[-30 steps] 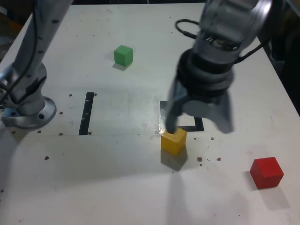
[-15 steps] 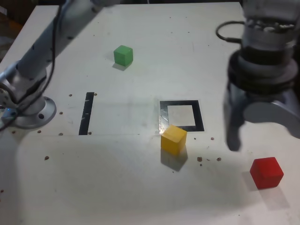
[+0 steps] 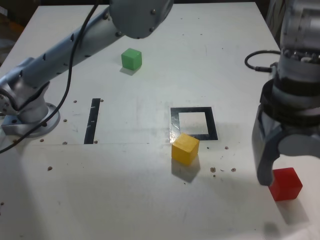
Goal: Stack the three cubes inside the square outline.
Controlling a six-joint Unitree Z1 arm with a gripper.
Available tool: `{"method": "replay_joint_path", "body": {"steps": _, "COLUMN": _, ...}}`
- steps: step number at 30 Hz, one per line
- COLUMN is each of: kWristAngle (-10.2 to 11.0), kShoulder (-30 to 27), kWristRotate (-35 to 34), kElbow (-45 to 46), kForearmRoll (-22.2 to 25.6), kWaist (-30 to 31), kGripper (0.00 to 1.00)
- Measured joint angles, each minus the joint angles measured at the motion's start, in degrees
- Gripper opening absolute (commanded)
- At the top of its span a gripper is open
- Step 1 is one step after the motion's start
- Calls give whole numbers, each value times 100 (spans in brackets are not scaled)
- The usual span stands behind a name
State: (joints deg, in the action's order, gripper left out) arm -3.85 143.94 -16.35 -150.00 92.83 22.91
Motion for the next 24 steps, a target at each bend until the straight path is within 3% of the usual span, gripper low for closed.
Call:
{"method": "replay_joint_path", "body": {"steps": 8, "kWristAngle": -22, "kShoulder": 286, "kWristRotate": -60, "kElbow": 57, "kForearmRoll": -8, "kWaist": 0, "kGripper": 94}}
{"method": "replay_joint_path", "body": {"steps": 12, "kWristAngle": 106, "kShoulder": 425, "kWristRotate": -60, "kElbow": -62, "kForearmRoll": -22, "kWaist": 0, "kGripper": 92}}
{"method": "replay_joint_path", "body": {"steps": 18, "kWristAngle": 272, "kShoulder": 541, "kWristRotate": -84, "kElbow": -75, "kForearmRoll": -24, "kWaist": -1, "kGripper": 82}}
{"method": "replay_joint_path", "body": {"steps": 24, "kWristAngle": 211, "kShoulder": 739, "kWristRotate": -162, "kElbow": -96, "kForearmRoll": -33, "kWaist": -25, "kGripper": 68}}
